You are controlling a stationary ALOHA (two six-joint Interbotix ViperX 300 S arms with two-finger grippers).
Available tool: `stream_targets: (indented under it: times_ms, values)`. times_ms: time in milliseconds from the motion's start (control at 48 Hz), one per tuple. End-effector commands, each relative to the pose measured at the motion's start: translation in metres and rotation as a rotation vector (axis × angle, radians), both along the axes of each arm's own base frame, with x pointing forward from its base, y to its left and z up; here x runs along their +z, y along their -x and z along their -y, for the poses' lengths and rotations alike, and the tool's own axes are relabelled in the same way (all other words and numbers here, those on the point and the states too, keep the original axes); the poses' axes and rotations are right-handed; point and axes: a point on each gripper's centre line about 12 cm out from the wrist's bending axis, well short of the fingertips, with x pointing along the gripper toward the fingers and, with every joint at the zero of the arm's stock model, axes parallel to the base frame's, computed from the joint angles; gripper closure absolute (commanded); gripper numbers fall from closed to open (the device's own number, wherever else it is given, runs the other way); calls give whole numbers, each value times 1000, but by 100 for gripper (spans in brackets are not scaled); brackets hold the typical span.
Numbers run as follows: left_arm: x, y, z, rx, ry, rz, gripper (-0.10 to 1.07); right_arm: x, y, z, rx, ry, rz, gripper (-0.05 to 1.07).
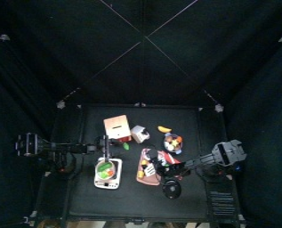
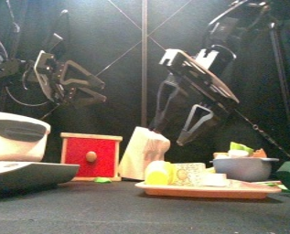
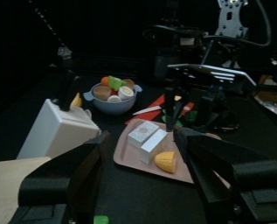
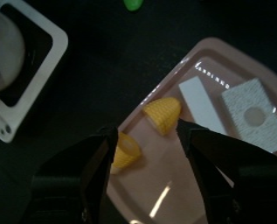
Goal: Grab corn top
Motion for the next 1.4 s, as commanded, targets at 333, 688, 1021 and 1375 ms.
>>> stream_targets:
  times_ms: [333,688,1021,1375]
  values:
    - [9,7,5,-20,-22,34,4,-8,-16,13,-207,-162,-43,11]
    - [7,9,5,-19,-20,27,4,-29,-15,30,-322,-185,-72,13]
    - [7,9,4,-19,-23,28,4,-49,-14,34,-328,-166,-119,16]
    - [6,11,3,-13,-21,23,4,-31,-22,27,-291,-157,-80,35]
